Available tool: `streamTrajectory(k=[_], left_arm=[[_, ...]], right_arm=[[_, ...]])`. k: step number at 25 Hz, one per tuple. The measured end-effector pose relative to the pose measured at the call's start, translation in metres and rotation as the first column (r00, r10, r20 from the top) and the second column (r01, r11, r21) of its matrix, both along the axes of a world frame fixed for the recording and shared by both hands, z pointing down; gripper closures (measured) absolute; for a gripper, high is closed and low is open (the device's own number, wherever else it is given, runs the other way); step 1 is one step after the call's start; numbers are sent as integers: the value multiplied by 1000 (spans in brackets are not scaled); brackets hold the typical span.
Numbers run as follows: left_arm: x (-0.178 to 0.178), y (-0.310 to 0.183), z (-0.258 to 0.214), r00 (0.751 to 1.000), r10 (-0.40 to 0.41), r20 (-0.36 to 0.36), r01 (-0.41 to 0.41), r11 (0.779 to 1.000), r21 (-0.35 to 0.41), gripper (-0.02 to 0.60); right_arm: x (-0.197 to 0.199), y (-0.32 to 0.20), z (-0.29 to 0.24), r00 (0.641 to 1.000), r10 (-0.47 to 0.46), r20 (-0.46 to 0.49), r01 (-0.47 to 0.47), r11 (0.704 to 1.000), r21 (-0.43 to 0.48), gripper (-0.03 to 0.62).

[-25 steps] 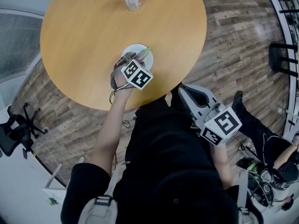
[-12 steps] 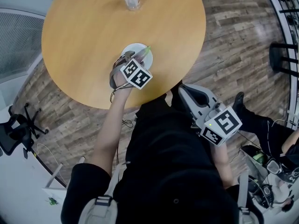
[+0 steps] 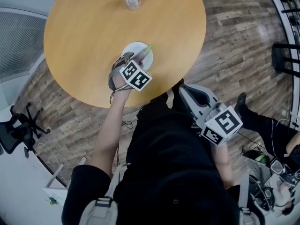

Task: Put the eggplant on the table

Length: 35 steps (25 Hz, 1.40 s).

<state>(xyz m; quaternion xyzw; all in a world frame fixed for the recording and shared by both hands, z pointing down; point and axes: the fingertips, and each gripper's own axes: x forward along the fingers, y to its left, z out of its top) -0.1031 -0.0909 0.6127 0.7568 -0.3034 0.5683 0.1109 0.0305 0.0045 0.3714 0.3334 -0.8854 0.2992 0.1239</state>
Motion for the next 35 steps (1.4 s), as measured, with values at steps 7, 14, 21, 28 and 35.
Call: streamTrajectory(k=[7,14,21,28,35], left_arm=[[-5,5,-8,1000,-1,8,1,1000,9,342],[-8,10,-17,1000,-14,19,13,1000,26,342],[-12,15,-31,999,-38,34,36,997,63,342],[-23,19,-73,995,-103,2,101,985,142,348],[-22,14,-153,972,-167,-167,210,934,290,426]], right_arm=[[0,4,-1,1000,-5,8,5,1000,5,577],[1,7,-5,1000,-9,20,8,1000,22,577],[7,10,-9,999,-11,35,9,999,49,577],[14,0,-18,999,-10,42,6,995,96,577],[23,-21,-32,999,-20,39,14,988,157,577]])
